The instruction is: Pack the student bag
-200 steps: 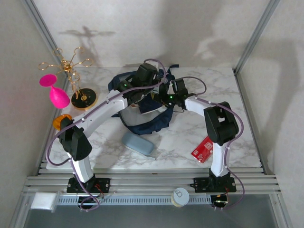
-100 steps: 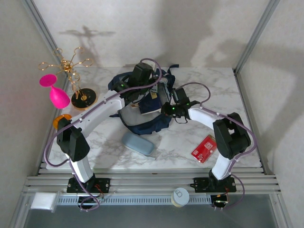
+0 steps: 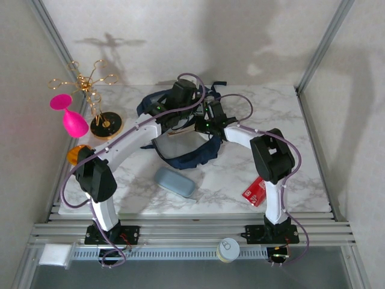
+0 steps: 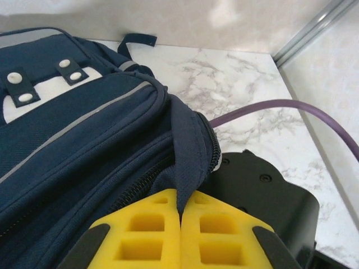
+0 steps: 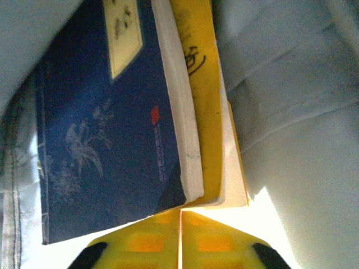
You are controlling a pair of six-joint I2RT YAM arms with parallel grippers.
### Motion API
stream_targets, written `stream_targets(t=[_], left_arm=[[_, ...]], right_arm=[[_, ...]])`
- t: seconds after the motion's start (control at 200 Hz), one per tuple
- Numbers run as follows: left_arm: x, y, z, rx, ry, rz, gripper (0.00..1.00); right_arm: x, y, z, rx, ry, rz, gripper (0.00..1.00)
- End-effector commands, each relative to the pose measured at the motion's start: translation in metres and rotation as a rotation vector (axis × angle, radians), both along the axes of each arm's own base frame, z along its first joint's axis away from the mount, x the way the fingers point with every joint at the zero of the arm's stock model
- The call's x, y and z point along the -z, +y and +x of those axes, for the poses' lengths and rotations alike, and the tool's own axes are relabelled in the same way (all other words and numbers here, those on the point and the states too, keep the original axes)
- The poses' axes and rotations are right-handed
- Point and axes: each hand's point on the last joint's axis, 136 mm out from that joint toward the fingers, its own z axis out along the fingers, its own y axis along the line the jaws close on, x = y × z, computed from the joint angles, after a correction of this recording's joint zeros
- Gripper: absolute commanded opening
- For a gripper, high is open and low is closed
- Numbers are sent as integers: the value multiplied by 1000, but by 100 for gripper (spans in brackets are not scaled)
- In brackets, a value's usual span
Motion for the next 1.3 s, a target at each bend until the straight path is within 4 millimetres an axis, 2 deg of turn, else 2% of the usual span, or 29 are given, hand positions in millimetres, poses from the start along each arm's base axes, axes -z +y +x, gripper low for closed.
stream_targets(t=[0.0,0.08,0.17,0.305,0.395,0.516,0.526,0.606,0.661,0.726,0.801,0.861,0.926,0.981,1.101,1.146,1.181,1.262,1.297], left_arm=[[-76,-16,6,-31,-154,-210,0],[-71,-23,7,-37,-145,-229,0],[-63,-37,8,-42,-119,-263,0],[-44,-63,14,-86,-64,-341,0],[-29,-84,17,-90,-21,-417,0],[-15,-110,20,-63,28,-449,0],[-15,-111,21,-60,33,-446,1],[-24,-114,19,-24,29,-414,32],[-35,-108,14,25,11,-398,45],[-58,-88,4,47,-31,-388,53],[-70,-56,-12,45,-75,-387,56],[-60,-21,-20,-2,-82,-368,58],[-34,31,-20,-114,-70,-329,60],[-3,76,-18,-224,-31,-306,60],[56,140,-22,-339,78,-337,61],[72,158,-26,-372,92,-349,61],[85,172,-27,-408,105,-352,62],[115,198,-28,-467,155,-342,62],[126,206,-27,-486,177,-347,62]], right_arm=[[-33,-18,-11,-3,-113,20,16],[-41,-45,-31,1,-113,9,19],[-41,-92,-51,75,-78,-35,25],[-59,-150,-71,178,-96,-52,36],[-69,-175,-74,237,-77,-78,43],[-80,-193,-75,292,-64,-114,47],[-82,-194,-75,298,-64,-116,47],[-91,-203,-78,355,-68,-116,50],[-99,-201,-81,353,-65,-108,53],[-100,-191,-86,329,-48,-128,55],[-93,-168,-99,290,-9,-145,57],[-86,-140,-114,242,30,-121,58],[-72,-101,-133,160,79,-72,60],[-60,-70,-146,102,115,-61,61],[-42,-16,-165,-1,141,-60,62],[-33,-9,-166,-23,160,-52,62],[-24,-11,-162,-14,173,-63,62],[-8,-21,-148,4,175,-76,62],[-5,-33,-134,24,149,-78,61]])
